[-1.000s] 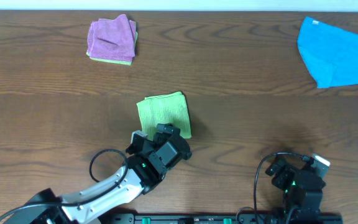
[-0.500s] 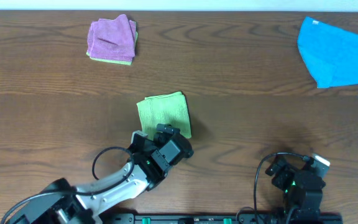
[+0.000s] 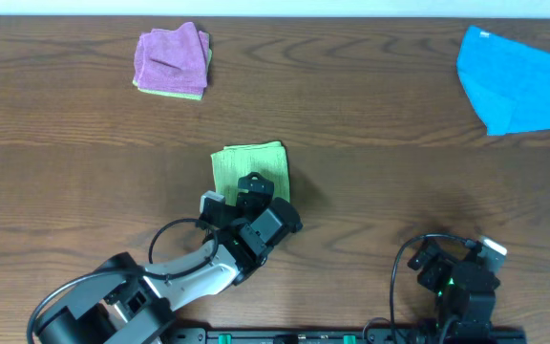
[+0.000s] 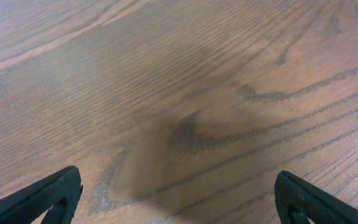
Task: Fold the cloth
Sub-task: 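Reach the left gripper forward and grasp the folded green square, then lift the green square with the left gripper toward the pink stack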
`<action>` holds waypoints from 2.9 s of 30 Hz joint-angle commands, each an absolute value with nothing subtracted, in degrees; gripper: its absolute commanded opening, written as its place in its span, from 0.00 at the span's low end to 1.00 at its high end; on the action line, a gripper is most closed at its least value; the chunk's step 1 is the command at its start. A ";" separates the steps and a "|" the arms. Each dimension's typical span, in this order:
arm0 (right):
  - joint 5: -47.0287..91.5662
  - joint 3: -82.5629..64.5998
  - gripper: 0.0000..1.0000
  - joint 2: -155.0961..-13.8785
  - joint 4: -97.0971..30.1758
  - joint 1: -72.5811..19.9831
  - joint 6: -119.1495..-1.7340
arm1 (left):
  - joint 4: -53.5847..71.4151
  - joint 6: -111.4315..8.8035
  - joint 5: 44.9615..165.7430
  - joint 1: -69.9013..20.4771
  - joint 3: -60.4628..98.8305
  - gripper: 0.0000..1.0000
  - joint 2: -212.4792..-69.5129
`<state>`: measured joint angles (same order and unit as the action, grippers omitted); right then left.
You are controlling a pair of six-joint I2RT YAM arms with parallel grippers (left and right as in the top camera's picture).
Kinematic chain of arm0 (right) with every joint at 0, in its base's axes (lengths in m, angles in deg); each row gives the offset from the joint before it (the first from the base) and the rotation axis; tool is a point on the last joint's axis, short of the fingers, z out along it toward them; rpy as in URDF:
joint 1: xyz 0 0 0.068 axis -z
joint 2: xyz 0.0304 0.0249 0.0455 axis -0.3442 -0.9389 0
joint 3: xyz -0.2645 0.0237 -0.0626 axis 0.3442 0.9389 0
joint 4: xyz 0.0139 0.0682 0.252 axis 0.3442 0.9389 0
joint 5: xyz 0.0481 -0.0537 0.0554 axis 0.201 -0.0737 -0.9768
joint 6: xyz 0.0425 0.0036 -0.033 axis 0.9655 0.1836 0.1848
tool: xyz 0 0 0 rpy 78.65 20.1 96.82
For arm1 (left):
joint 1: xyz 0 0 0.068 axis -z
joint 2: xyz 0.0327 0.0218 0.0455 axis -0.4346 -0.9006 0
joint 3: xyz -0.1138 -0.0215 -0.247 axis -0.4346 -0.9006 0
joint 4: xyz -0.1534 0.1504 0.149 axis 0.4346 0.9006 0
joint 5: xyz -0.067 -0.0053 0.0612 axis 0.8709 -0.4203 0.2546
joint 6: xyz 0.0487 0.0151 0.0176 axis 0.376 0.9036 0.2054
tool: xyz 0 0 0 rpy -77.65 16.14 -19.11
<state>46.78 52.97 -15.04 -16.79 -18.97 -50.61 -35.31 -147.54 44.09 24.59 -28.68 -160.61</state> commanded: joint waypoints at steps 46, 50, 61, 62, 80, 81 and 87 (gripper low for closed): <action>47.17 53.50 0.99 -14.47 -16.64 -18.70 -49.95 | -40.14 -150.12 36.37 6.01 -24.03 0.06 -135.70; 47.17 53.50 0.99 -14.47 -16.64 -18.70 -49.95 | -40.14 -145.13 42.51 -0.96 -18.13 0.06 -138.91; 47.20 53.50 0.99 -14.47 -16.64 -18.70 -49.95 | -40.25 -126.45 54.53 -15.08 4.26 0.06 -154.01; 47.20 53.50 0.99 -14.47 -16.62 -18.70 -49.95 | -40.36 -126.45 55.34 -15.63 5.79 0.06 -155.87; 47.17 53.50 0.99 -14.47 -16.64 -18.70 -49.95 | -44.25 -126.43 61.14 -21.34 31.80 0.06 -187.04; 47.20 53.50 0.99 -14.47 -16.62 -18.70 -49.95 | -45.08 -126.40 61.68 -21.62 31.80 0.06 -187.50; 47.20 53.50 0.99 -14.47 -16.64 -18.70 -49.95 | -52.99 -122.14 62.95 -21.99 31.84 0.06 -191.30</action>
